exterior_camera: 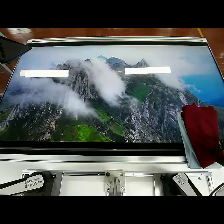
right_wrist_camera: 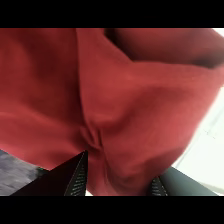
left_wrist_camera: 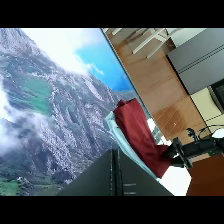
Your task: Fold the shirts.
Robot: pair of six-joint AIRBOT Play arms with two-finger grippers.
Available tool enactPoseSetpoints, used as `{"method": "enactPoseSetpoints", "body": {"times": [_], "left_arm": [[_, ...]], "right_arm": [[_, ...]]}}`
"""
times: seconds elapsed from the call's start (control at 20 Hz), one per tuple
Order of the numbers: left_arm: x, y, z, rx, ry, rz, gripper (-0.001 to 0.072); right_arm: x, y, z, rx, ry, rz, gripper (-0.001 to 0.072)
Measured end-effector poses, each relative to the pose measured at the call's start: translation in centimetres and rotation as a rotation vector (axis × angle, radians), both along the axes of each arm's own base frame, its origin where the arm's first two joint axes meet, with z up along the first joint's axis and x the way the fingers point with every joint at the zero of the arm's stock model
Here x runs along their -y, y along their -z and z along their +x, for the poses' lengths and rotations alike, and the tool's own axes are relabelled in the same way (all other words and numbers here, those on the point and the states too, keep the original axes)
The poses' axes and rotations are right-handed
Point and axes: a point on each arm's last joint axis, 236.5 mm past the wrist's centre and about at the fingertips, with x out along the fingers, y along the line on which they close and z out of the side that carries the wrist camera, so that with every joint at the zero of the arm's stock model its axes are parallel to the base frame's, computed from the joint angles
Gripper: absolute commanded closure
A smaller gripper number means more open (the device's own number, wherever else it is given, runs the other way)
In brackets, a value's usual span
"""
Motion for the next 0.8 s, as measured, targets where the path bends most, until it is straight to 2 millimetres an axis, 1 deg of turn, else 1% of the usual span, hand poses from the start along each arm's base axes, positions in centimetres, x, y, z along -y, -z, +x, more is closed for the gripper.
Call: {"method": "enactPoseSetpoints", "body": {"times": [0.05,0.15,0.2,0.25,0.3,0.4,0.5,0.55,0.6,0.65,0.7,0.75,0.8], "left_arm": [[0.0,0.0,0.0,0.0,0.0,0.0,0.0673],[0.0,0.0,0.0,0.0,-0.001,0.0,0.0672],[0.0,0.0,0.1,0.0,-0.002,0.0,0.0673],[0.0,0.0,0.1,0.002,-0.005,-0.001,0.0672],[-0.1,-0.1,0.2,0.004,-0.009,-0.002,0.0672],[-0.1,-0.1,0.3,0.013,-0.01,0.001,0.0672],[-0.1,-0.1,0.3,0.021,-0.012,0.004,0.0673],[-0.1,-0.1,0.4,0.023,-0.012,0.005,0.0673],[-0.1,-0.1,0.4,0.024,-0.011,0.005,0.0674],[0.0,0.0,0.4,0.024,-0.012,0.011,0.0675],[0.1,0.3,0.6,0.022,-0.017,0.027,0.0676],[0.4,1.0,1.0,0.017,-0.027,0.054,0.0676],[0.7,2.1,1.5,0.001,-0.044,0.105,0.0676]], "right_arm": [[-0.2,0.1,0.3,0.016,0.008,0.001,0.0237],[-0.2,-0.3,0.6,0.035,0.005,-0.01,0.0237],[0.2,-1.0,0.5,0.036,-0.001,-0.033,0.0237],[0.8,-1.9,0.0,0.02,-0.021,-0.064,0.0237],[1.4,-2.9,-0.8,-0.01,-0.044,-0.097,0.0237],[3.0,-5.3,-3.2,-0.105,-0.1,-0.179,0.0237],[4.6,-8.2,-5.7,-0.205,-0.134,-0.258,0.0237],[5.3,-9.7,-6.1,-0.22,-0.135,-0.298,0.0237],[6.0,-11.2,-5.5,-0.202,-0.144,-0.342,0.0238],[6.5,-12.7,-4.0,-0.149,-0.17,-0.389,0.0237],[7.0,-14.3,-1.8,-0.071,-0.209,-0.445,0.0238],[6.9,-16.0,1.3,0.03,-0.268,-0.498,0.0238],[6.6,-17.8,4.5,0.131,-0.334,-0.55,0.0238]]}}
